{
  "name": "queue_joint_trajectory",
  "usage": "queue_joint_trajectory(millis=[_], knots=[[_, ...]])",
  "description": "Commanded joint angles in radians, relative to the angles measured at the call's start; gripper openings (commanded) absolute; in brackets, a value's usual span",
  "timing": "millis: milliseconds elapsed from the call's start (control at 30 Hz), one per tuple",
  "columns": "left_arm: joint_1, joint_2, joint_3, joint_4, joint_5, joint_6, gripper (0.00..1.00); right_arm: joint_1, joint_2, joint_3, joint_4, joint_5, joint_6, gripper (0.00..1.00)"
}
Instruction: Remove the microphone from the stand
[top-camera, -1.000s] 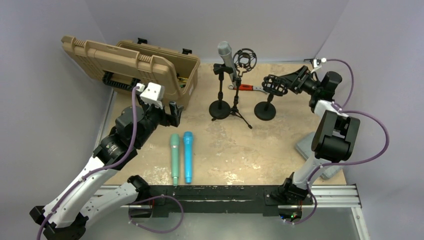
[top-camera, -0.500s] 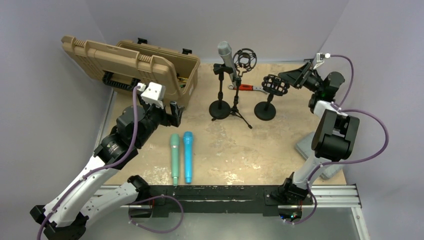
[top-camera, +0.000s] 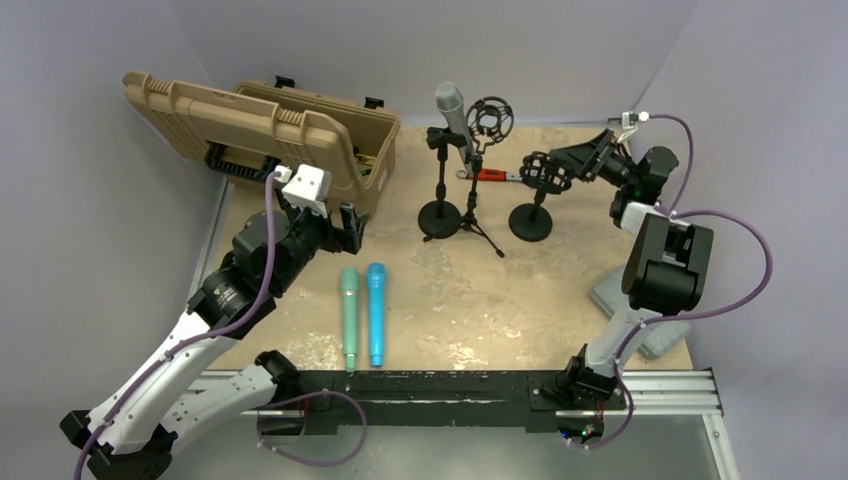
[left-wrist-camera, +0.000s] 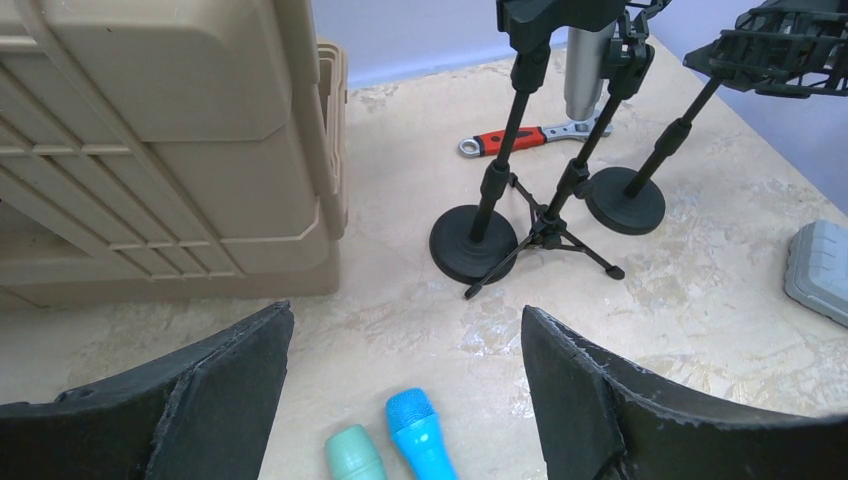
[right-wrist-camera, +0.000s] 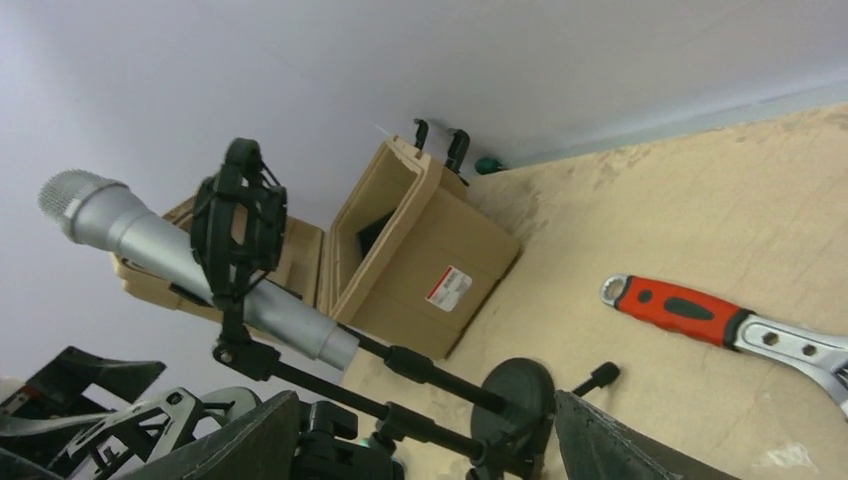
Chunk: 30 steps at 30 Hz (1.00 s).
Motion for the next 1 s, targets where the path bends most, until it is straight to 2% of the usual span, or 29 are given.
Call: queue_joint_trajectory(millis=[0, 133, 400, 500, 733, 900, 967], knots=[[-0.004, -0.011, 0.039, 0.012, 0.008, -0.015, 0.82, 0.006, -0.002, -0.015, -0.285, 0.008, -0.279, 0.88], [-0.003, -0.012, 0.039, 0.012, 0.008, -0.014, 0.82, 0.002, 0.001, -0.009, -0.463, 0.072, -0.444, 0.88], [-0.003, -0.015, 0.039, 0.012, 0.009, -0.016, 0.82, -0.013, 0.038, -0.018, -0.543, 0.165, -0.522, 0.87], [-0.003, -0.016, 0.040, 0.012, 0.008, -0.014, 0.82, -0.013, 0.046, -0.023, -0.555, 0.182, -0.535, 0.85], [-0.003, -0.011, 0.040, 0.012, 0.014, -0.017, 0.82, -0.021, -0.071, 0.027, -0.667, 0.289, -0.554, 0.85], [-0.003, -0.006, 0.039, 0.013, 0.017, -0.019, 0.82, -0.056, -0.128, 0.056, -0.553, 0.198, -0.427, 0.87], [-0.003, -0.004, 0.040, 0.012, 0.020, -0.019, 0.82, -0.056, -0.128, 0.086, -0.557, 0.159, -0.422, 0.88]])
